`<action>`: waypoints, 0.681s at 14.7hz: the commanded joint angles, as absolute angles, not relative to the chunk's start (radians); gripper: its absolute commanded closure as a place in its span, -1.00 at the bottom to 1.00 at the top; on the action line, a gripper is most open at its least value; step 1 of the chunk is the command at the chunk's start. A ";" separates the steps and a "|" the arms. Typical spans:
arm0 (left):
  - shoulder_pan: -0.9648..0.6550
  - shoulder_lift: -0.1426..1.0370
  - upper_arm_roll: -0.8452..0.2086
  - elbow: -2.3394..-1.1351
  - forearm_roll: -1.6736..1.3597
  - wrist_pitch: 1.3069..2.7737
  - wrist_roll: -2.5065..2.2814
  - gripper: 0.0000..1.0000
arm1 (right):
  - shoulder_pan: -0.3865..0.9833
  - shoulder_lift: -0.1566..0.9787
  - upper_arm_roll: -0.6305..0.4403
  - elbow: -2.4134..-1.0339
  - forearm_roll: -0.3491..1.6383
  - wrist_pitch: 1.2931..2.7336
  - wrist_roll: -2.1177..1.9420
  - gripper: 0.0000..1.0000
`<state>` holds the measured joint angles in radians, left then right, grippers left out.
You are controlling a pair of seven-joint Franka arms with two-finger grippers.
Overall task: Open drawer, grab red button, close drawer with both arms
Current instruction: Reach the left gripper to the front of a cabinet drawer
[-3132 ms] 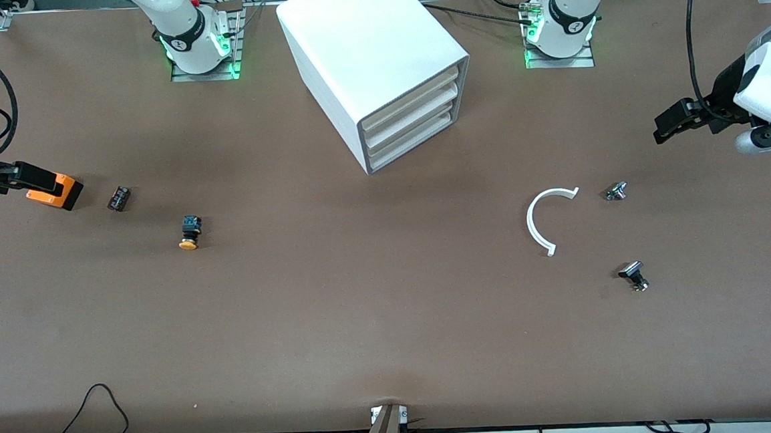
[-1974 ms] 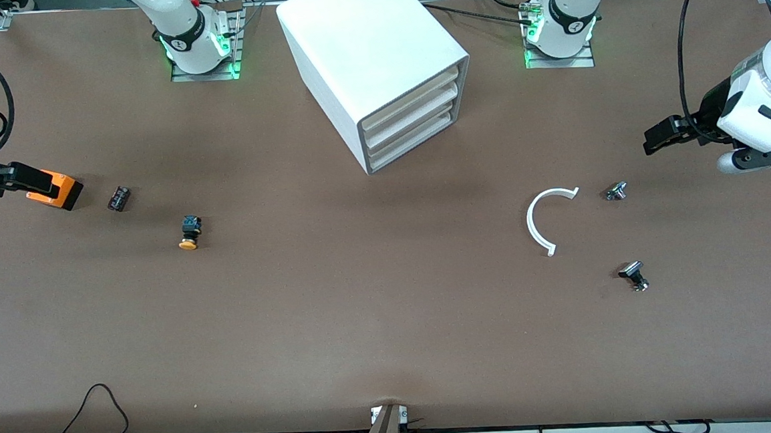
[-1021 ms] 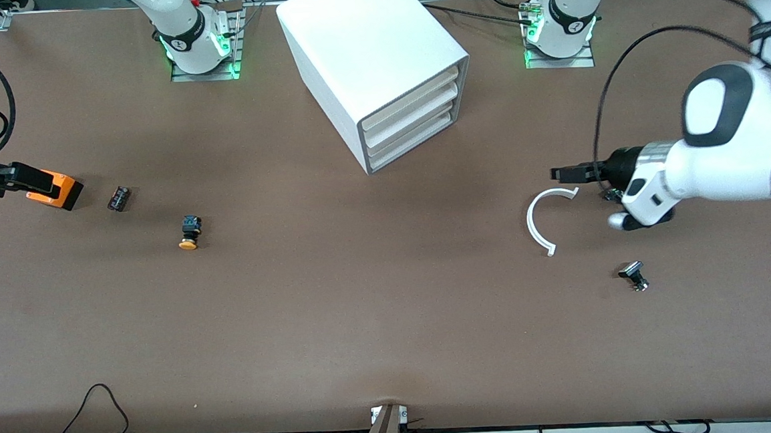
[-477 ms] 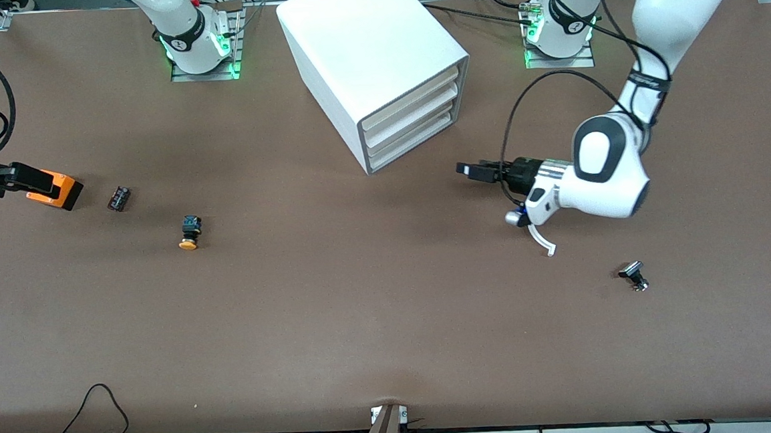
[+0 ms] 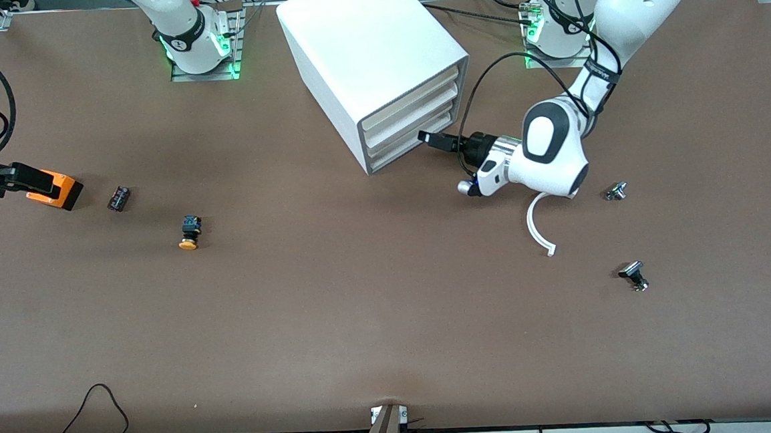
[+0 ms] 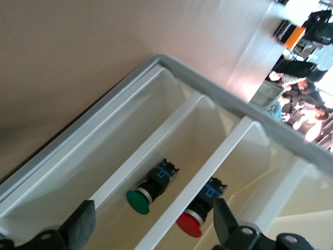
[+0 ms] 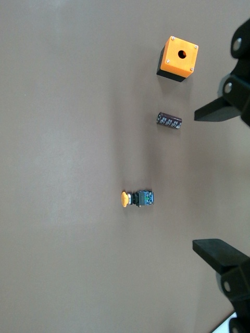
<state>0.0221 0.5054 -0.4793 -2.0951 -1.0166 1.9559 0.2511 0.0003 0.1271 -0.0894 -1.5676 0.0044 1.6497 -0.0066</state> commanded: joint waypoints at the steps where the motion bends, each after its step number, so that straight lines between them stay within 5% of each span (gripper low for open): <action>1: 0.032 0.457 -0.499 -2.186 -1.046 1.977 0.322 -0.97 | -0.014 0.121 -0.080 -1.578 -0.002 1.649 -0.020 -1.00; 4: 0.037 0.454 -0.512 -2.210 -1.046 1.973 0.328 -0.83 | -0.014 0.117 -0.080 -1.583 -0.003 1.649 -0.020 -1.00; 7: 0.040 0.454 -0.520 -2.212 -1.046 1.974 0.328 -0.29 | -0.011 0.112 -0.075 -1.586 -0.005 1.649 -0.018 -1.00; 10: 0.057 0.428 -0.522 -2.210 -1.046 1.951 0.315 -0.47 | -0.011 0.100 -0.074 -1.609 -0.003 1.657 -0.014 -1.00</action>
<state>0.0381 0.4767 -0.5127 -2.1700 -1.0371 1.9595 0.3010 -0.0004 0.1271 -0.0875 -1.5753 0.0044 1.6490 -0.0066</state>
